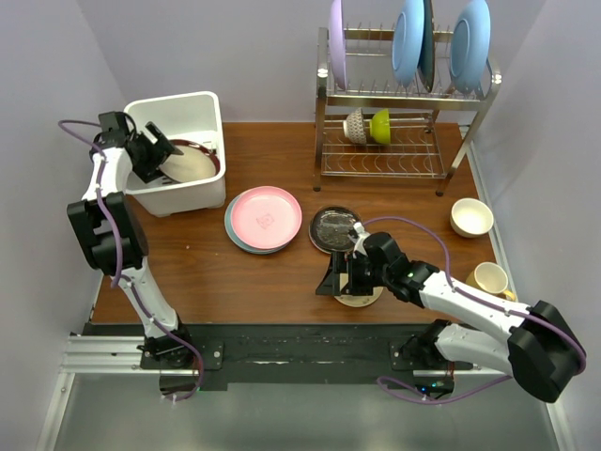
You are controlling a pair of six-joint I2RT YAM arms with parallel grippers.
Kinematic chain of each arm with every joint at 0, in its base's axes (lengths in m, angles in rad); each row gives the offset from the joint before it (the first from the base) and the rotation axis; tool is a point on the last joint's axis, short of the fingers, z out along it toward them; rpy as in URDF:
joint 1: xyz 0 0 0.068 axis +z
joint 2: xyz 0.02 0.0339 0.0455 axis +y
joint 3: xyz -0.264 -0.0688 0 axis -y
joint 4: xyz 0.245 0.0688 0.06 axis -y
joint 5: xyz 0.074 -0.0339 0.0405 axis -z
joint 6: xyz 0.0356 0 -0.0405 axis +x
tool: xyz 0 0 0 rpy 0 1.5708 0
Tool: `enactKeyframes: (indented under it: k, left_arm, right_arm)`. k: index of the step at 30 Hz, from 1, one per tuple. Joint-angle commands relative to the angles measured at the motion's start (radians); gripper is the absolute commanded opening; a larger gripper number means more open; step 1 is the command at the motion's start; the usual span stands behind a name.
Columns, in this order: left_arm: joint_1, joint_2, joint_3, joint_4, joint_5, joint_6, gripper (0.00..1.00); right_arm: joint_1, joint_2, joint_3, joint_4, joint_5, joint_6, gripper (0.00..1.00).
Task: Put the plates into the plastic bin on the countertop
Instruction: Place the plate in the plastic bin.
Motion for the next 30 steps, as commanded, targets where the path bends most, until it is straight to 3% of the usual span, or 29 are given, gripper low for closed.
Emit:
enactKeyframes:
  k: [1,4,19,30]
  left_arm:
    - [0.011,0.008,0.055,-0.025,-0.033,0.046,0.95]
    - [0.011,0.025,0.069,-0.055,-0.039,0.066,1.00]
    - [0.003,-0.024,0.131,-0.135,-0.154,0.144,1.00]
    - [0.002,-0.093,0.116,-0.117,-0.084,0.118,1.00]
  right_arm:
    - [0.004,0.007,0.015,0.045,-0.025,-0.005,0.99]
    - [0.003,0.010,0.022,0.045,-0.027,-0.007,0.99]
    - [0.003,0.028,0.031,0.052,-0.032,-0.002,0.99]
    - [0.004,0.020,0.037,0.048,-0.031,0.001,0.99]
